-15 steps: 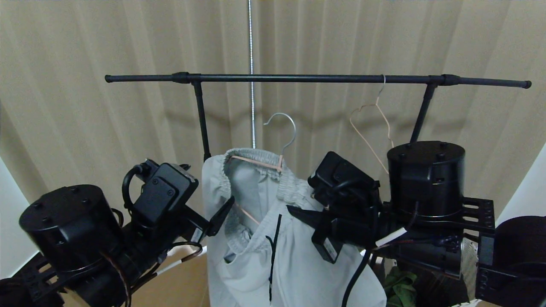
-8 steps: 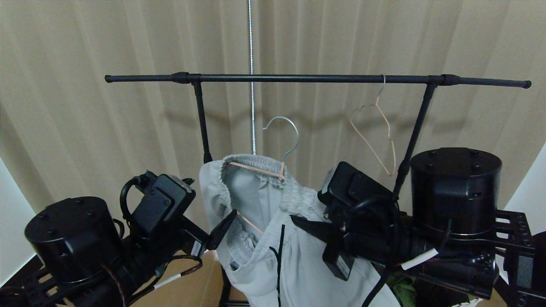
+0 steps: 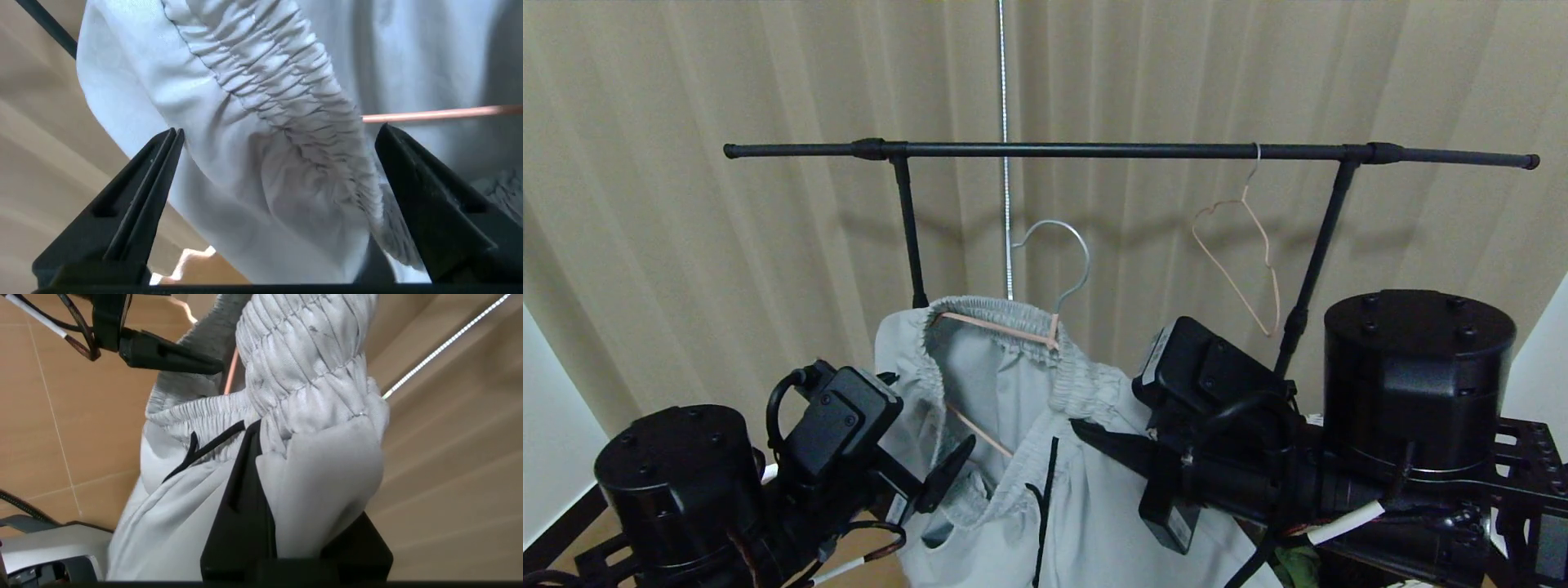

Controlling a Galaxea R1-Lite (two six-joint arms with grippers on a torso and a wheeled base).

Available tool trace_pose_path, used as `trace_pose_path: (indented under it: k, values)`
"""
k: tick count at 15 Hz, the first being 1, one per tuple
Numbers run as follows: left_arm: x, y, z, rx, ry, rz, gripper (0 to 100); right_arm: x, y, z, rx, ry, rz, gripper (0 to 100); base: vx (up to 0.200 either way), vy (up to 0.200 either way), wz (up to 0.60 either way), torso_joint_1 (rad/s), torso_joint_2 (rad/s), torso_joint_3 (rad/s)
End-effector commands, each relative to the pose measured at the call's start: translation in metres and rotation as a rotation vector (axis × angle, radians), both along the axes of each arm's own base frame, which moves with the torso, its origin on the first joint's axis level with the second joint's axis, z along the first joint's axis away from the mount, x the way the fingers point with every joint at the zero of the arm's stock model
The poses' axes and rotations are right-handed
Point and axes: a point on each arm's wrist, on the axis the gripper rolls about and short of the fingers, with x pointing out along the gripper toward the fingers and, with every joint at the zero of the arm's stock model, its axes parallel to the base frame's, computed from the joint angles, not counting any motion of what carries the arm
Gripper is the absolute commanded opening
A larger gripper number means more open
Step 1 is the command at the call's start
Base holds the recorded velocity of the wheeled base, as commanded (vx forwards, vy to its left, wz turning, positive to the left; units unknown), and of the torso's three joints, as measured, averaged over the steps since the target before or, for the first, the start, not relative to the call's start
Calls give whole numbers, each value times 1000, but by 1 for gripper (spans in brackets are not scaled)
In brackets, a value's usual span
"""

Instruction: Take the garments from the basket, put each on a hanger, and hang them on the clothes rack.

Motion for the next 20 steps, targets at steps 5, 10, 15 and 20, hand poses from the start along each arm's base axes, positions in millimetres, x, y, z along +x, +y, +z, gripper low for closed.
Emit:
trace_pose_path:
  k: [5,10,15,20]
  values:
    - [-2,2,-5,18,19,3,0,0,-1,0,1,-2,0,0,0,0,0,0,0,0]
    - [-3,2,18,-42,-79,0,0,-5,-7,-16,-67,14,9,0,0,0,0,0,0,0]
    - [6,4,35,-83,-142,25,0,-8,-11,-32,-119,48,13,0,0,0,0,0,0,0]
    - [37,29,43,-51,-187,192,0,-12,-19,-36,-133,57,4,0,0,0,0,0,0,0]
